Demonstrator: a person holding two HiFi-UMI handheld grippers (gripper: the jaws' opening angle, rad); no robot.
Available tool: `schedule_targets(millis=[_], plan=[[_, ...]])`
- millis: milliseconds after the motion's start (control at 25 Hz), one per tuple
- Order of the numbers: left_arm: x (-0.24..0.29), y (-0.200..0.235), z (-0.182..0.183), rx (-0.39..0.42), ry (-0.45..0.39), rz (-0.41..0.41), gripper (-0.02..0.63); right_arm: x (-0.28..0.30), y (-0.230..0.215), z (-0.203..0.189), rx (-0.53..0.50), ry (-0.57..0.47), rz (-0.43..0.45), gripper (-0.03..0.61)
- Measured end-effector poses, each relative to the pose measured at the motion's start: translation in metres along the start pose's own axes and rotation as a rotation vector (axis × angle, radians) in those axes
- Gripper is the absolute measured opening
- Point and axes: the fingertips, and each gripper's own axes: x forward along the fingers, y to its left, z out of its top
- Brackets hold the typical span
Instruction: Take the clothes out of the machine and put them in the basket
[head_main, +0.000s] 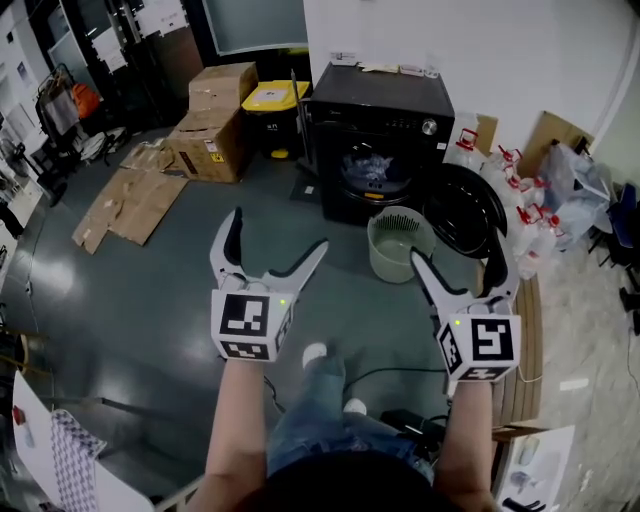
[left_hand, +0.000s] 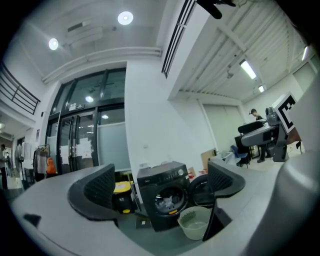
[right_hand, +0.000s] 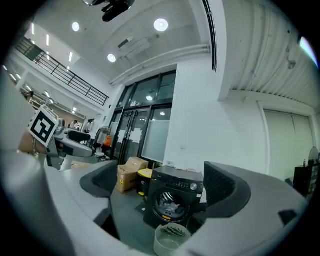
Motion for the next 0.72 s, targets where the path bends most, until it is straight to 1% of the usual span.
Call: schedule_targets(millis=[160,400,520,600,720], plan=[[0.030,0.004,-0.002,0.002,-0.002,0.016,0.563,0.017,-0.019,-0.008,0.014,0.010,-0.017,0.491],[0.085,0.012,-0.008,-0.009,-0.006,-0.014,0.563,0.052,-0.042,-0.020,-0.022,0.044,-0.049,0.489],[0.115,0.023,-0.016,-0.032,-0.013,-0.024,0.563,0.080,-0.048,-0.027,-0.051,0.067,-0.063,0.491],[0.138,0.032,-0.023,-0.044,-0.011,-0.042,0.563,0.101,-0.053,-0.031,-0.057,0.083,-0.088,0.494],[0.175,0.048,-0.033,-0.017,-0.001,-0.074,0.563,0.141,-0.058,-0.038,-0.043,0.108,-0.112,0.500]])
